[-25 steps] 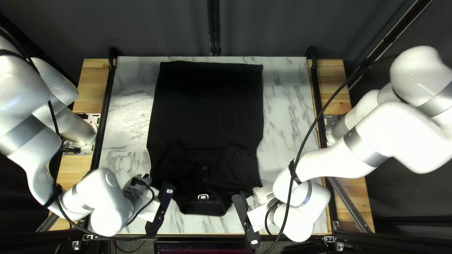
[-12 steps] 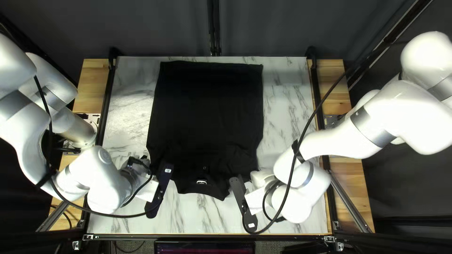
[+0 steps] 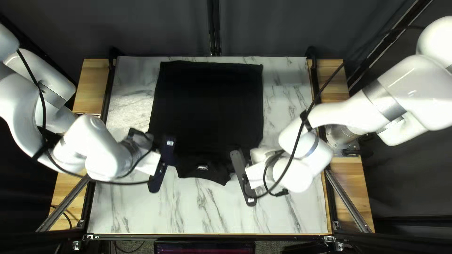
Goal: Fold t-shirt
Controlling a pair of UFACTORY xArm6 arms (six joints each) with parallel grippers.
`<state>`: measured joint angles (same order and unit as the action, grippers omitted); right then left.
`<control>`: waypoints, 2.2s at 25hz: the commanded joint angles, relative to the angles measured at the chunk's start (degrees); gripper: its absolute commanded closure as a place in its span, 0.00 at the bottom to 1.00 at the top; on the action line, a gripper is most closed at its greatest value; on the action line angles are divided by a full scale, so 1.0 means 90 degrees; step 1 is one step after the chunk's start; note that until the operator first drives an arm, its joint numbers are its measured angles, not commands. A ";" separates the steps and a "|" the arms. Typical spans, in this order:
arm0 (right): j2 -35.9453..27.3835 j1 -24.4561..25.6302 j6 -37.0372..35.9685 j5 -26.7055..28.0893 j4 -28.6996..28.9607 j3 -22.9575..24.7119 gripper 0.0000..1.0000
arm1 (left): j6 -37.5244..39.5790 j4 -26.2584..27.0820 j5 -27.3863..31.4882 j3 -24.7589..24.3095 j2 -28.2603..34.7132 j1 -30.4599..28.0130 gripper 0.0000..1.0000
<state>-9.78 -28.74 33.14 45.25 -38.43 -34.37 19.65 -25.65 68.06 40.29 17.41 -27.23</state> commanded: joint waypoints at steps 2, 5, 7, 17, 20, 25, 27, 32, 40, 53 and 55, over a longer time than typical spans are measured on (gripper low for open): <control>0.0000 0.0002 0.0000 -0.0005 -0.0002 0.0002 1.00 | -0.0005 -0.0001 -0.0009 -0.0003 0.0001 0.0002 1.00; 0.0000 0.0002 0.0000 -0.0005 -0.0002 0.0002 1.00 | -0.0005 -0.0001 -0.0009 -0.0003 0.0001 0.0002 1.00; 0.0000 0.0002 0.0000 -0.0005 -0.0002 0.0002 1.00 | -0.0005 -0.0001 -0.0009 -0.0003 0.0001 0.0002 1.00; -0.1241 0.0725 -0.1180 0.0367 0.0291 0.0327 1.00 | -0.0743 -0.0218 -0.0110 -0.0176 0.0649 0.0932 1.00; -0.1461 0.1126 -0.1608 0.0406 0.0337 0.0335 1.00 | -0.1176 -0.0307 -0.0051 -0.0047 0.0754 0.1315 1.00; -0.1693 0.1764 -0.2141 0.0205 0.0391 0.0524 1.00 | -0.1860 -0.0345 -0.0215 -0.0122 0.0921 0.2130 1.00; -0.1693 0.1764 -0.2141 0.0205 0.0391 0.0524 1.00 | -0.1868 -0.0343 -0.0222 -0.0130 0.0919 0.2152 1.00; -0.1693 0.1764 -0.2141 0.0205 0.0391 0.0524 1.00 | -0.1868 -0.0343 -0.0222 -0.0130 0.0919 0.2152 1.00; -0.1847 0.1883 -0.2365 0.0203 0.0449 0.0595 1.00 | -0.1936 -0.0266 -0.0293 -0.0205 0.0993 0.2271 1.00; -0.2299 0.3012 -0.3812 0.0182 0.0834 0.0486 1.00 | -0.2608 -0.0281 -0.0571 -0.0284 0.1276 0.3309 1.00; -0.2277 0.3208 -0.3982 0.0072 0.0860 0.0500 1.00 | -0.2743 -0.0278 -0.0667 -0.0291 0.1258 0.3518 1.00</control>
<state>-30.46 -1.76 -0.84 47.03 -31.03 -29.92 -3.70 -28.16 63.06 37.76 28.85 2.56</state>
